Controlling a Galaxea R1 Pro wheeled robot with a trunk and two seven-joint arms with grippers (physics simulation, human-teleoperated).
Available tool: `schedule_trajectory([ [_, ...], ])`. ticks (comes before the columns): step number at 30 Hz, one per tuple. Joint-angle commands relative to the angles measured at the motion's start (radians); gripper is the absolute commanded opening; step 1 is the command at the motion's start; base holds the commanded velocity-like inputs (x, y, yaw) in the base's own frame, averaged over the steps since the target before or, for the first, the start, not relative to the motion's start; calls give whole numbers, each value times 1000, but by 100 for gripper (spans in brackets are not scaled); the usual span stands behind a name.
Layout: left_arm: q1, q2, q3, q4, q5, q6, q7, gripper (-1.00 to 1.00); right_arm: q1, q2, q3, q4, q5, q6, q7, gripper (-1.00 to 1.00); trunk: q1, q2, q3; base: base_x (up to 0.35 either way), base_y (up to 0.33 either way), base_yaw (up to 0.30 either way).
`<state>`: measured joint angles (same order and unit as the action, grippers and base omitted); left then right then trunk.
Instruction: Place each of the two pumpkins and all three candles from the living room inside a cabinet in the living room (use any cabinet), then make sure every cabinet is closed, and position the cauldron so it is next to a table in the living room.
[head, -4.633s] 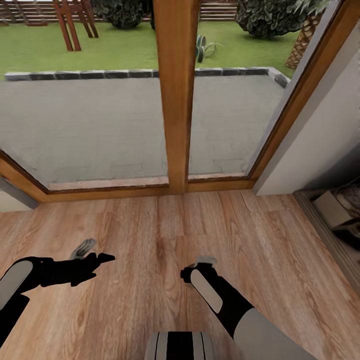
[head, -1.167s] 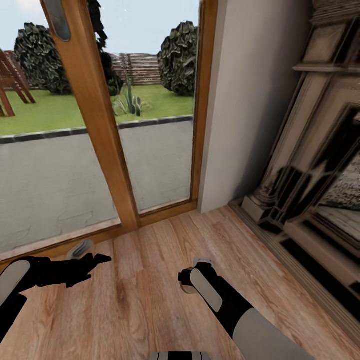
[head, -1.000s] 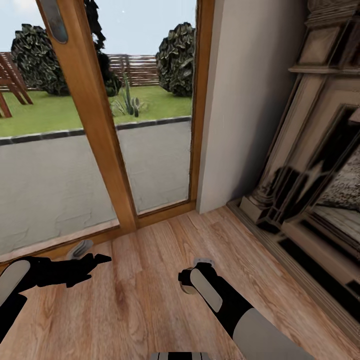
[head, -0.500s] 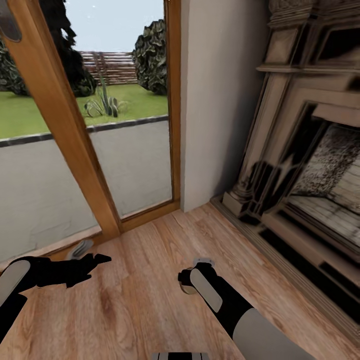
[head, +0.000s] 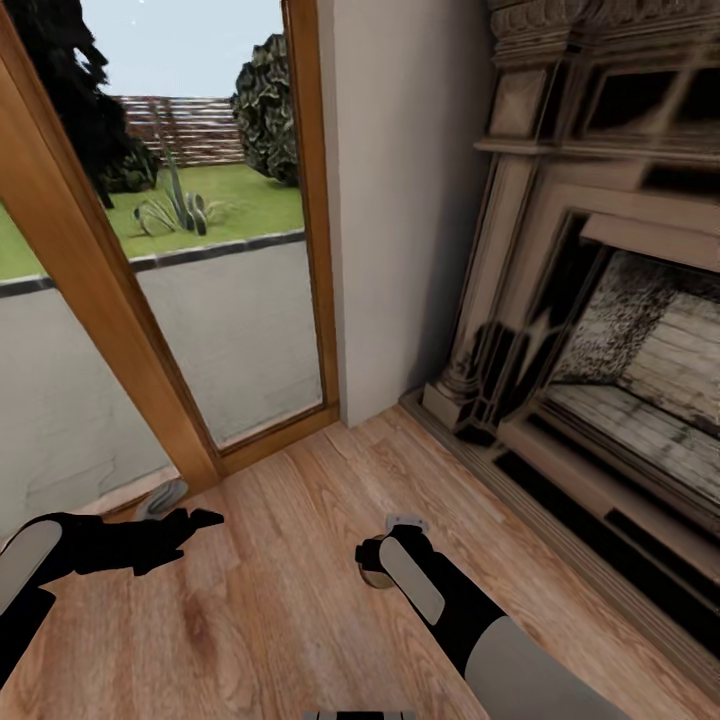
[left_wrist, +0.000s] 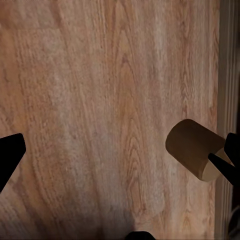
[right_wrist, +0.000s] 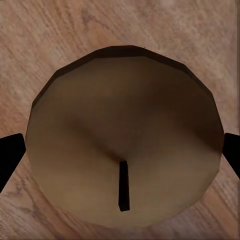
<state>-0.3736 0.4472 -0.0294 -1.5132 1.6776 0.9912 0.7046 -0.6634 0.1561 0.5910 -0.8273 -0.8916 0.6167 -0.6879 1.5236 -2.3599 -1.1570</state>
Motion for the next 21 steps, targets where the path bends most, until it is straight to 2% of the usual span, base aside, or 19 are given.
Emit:
schedule_trajectory([
  [1, -1, 1, -1, -1, 10, 0, 10, 100, -1, -1, 3, -1, -9, 1, -9, -100, -4, 7, 2, 0, 0, -19],
  [3, 0, 0, -1, -1, 10, 0, 10, 100, -1, -2, 2, 0, -9, 1, -9, -100, -12, 21, 8, 0, 0, -6],
  [9, 0, 1, 0, -1, 10, 0, 10, 100, -1, -3, 2, 0, -9, 1, -9, -100, -12, 21, 4, 0, 0, -73],
  [21, -1, 1, 0, -1, 10, 0, 10, 100, -1, -2, 1, 1, -9, 1, -7, -100, -12, 21, -2, 0, 0, -243],
])
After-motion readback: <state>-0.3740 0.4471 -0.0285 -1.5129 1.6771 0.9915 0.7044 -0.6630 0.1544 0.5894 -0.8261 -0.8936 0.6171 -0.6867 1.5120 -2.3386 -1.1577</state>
